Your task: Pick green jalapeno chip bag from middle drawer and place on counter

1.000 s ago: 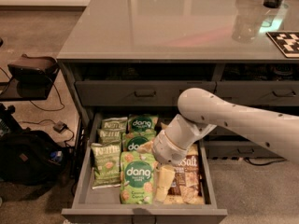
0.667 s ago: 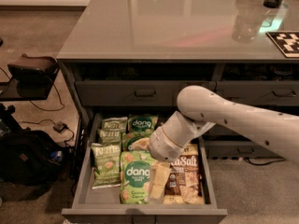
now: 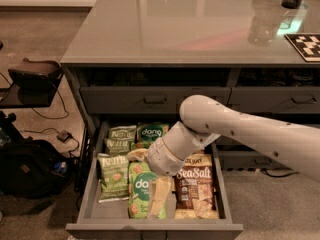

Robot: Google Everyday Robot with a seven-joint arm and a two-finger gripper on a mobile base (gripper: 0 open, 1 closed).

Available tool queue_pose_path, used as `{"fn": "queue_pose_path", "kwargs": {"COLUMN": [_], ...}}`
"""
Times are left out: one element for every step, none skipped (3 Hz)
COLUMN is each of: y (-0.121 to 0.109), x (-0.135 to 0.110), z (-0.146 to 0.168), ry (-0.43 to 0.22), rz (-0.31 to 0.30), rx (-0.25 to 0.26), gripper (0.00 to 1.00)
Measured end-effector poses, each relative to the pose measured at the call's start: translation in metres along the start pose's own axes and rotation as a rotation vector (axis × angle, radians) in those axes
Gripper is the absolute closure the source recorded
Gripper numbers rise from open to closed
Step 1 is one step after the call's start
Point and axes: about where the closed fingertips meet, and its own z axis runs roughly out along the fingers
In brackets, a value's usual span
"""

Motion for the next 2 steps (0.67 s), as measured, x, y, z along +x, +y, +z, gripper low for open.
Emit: {"fn": "queue_pose_path", "kwargs": {"y": [0.000,-0.021], "x": [0.000,-0.004], "z": [0.000,0.015], "ry": [0.000,-0.034], "rz": [0.000,-0.046], "rx": [0.000,-0.026], "gripper": [0.00,0.00]}}
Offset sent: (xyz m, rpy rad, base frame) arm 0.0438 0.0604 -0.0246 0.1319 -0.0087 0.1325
